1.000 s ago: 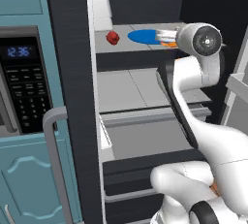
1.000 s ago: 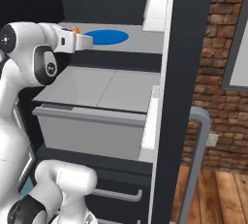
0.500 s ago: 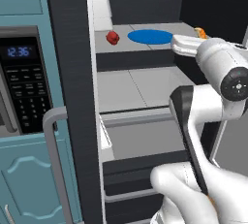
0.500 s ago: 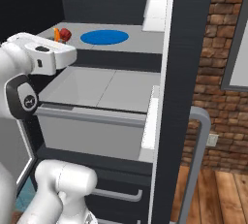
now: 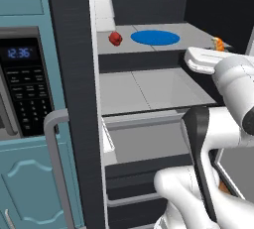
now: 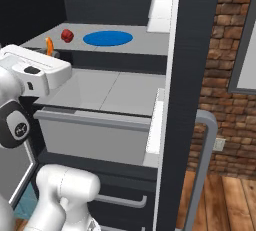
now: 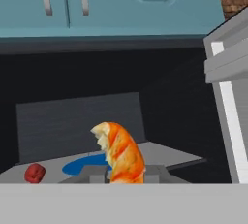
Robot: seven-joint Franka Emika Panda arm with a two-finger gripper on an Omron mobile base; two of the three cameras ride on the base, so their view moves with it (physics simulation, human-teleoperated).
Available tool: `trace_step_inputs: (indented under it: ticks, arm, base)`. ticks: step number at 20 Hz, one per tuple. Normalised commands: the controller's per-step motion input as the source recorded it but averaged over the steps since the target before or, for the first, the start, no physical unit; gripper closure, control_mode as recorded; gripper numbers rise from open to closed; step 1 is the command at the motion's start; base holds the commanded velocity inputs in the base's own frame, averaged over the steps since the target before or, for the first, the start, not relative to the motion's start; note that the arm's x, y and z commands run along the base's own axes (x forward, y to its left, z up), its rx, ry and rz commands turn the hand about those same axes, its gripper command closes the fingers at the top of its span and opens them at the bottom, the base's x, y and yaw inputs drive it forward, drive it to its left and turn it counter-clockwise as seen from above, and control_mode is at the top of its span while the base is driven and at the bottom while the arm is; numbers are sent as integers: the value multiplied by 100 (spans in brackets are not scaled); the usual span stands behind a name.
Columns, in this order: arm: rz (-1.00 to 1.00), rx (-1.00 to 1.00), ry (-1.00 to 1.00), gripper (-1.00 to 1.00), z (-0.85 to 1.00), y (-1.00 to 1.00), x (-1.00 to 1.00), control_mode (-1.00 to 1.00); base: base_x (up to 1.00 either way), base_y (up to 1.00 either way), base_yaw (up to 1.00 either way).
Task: Retrieve the shrimp from the fridge and place it on the cutting board.
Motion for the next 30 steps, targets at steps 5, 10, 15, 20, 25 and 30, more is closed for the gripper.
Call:
trace_step_inputs:
  ticks: [5,10,15,20,25,30]
  arm:
    - [0,0,0,100,0,0,0,100]
    - [0,0,0,100,0,0,0,100]
    - [0,0,0,100,0,0,0,100]
    - [0,0,0,100,0,0,0,100]
    - [0,0,0,100,0,0,0,100]
    - [0,0,0,100,0,0,0,100]
  base:
    - [0,0,0]
    - [-44,0,0]
    - [-95,0,0]
    - [-97,0,0]
    - [-81,0,0]
    - [-76,0,3]
